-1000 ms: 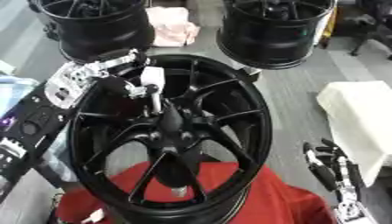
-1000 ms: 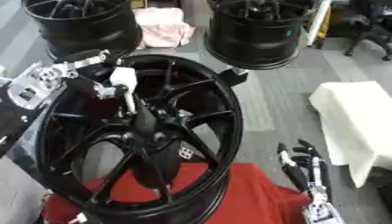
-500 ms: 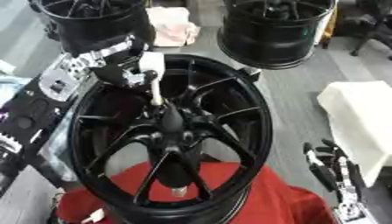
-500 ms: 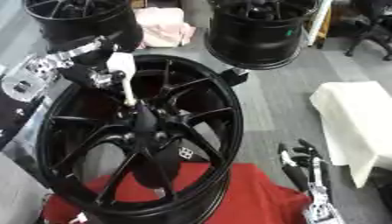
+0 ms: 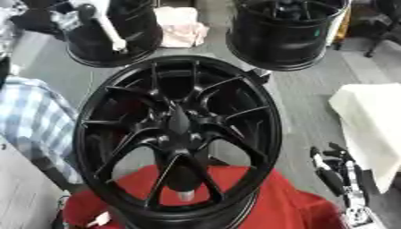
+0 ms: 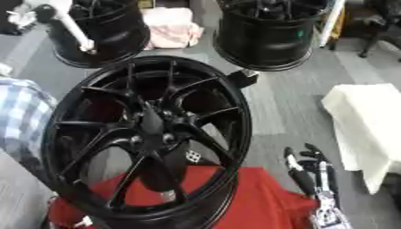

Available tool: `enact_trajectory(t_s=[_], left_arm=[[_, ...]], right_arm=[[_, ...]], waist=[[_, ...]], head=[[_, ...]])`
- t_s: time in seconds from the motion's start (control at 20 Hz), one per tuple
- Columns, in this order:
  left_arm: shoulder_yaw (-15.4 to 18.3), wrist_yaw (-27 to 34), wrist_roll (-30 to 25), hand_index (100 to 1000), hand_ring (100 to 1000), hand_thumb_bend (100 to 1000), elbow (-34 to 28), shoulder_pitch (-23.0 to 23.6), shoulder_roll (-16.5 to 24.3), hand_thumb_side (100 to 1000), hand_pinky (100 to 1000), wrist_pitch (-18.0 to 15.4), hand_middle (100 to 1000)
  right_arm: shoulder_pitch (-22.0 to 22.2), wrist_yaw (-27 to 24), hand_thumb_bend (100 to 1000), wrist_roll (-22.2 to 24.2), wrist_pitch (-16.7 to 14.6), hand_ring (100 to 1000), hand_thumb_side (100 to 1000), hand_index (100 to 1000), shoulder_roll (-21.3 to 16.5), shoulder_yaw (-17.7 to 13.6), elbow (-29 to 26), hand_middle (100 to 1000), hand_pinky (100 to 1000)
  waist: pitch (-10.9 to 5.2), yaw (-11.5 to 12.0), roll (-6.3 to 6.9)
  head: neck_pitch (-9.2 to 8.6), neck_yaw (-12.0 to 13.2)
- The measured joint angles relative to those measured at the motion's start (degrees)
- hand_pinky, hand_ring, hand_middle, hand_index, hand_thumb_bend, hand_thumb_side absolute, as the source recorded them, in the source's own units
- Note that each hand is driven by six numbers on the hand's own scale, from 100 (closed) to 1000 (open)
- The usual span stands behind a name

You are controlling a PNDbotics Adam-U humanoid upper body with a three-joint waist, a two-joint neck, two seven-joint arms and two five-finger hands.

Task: Pull the pin out of the wheel hub.

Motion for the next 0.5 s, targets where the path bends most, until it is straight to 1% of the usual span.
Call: enact_trajectory(t_s=[0.05,0.15,0.2,0.25,0.3,0.35,0.4,0.45,0.5], left_arm=[[1.38,-0.16,-0.3,653,580,260,0.41,2.65,0.95,422,710,0.3,548],[4.07,-1.37,-0.86,718,646,393,2.49,7.62,1.68,446,728,0.86,621],[5.32,-2.49,-1.04,774,709,505,3.97,9.58,1.67,492,749,1.04,691],[6.69,-3.99,-1.17,797,739,561,5.61,11.36,1.61,521,758,1.17,728],[8.12,-5.65,-1.25,814,761,601,7.38,13.03,1.36,542,769,1.25,756],[9.54,-7.38,-1.31,814,761,601,9.13,14.57,0.78,542,769,1.31,756],[10.81,-8.83,-1.43,844,792,687,10.79,15.85,-0.03,585,793,1.43,799],[12.11,-10.1,-1.67,861,811,731,12.45,17.03,-0.97,610,805,1.67,823],[13.33,-11.11,-1.95,865,819,749,13.9,18.05,-1.98,624,812,1.95,833]], right_arm=[[0.0,0.0,335,-0.06,0.06,671,594,882,-0.02,-0.06,0.0,711,725],[0.01,0.0,335,-0.17,0.17,671,594,882,-0.05,-0.12,0.0,711,725],[0.02,0.0,335,-0.2,0.21,671,594,882,-0.05,-0.21,0.0,711,725],[0.03,0.0,335,-0.21,0.23,671,594,882,-0.06,-0.31,-0.01,711,725],[0.03,0.0,335,-0.22,0.25,671,594,882,-0.06,-0.38,-0.01,711,725],[0.02,0.0,335,-0.25,0.28,671,594,882,-0.07,-0.39,-0.02,711,725],[0.02,0.0,335,-0.28,0.31,671,595,882,-0.07,-0.4,-0.02,711,725],[0.01,0.0,335,-0.3,0.34,671,594,882,-0.07,-0.4,-0.04,711,725],[0.0,0.0,335,-0.31,0.35,671,595,882,-0.07,-0.4,-0.06,711,725]], waist=[[0.0,0.0,-0.04],[0.02,-0.01,-0.15],[0.03,-0.02,-0.24],[0.06,-0.02,-0.32],[0.09,-0.02,-0.4],[0.16,-0.02,-0.48],[0.25,-0.03,-0.56],[0.34,-0.03,-0.64],[0.38,-0.03,-0.69]], head=[[0.0,-0.12],[-0.04,-0.33],[-0.06,-0.37],[-0.07,-0.41],[-0.07,-0.43],[-0.07,-0.45],[-0.08,-0.49],[-0.11,-0.52],[-0.17,-0.54]])
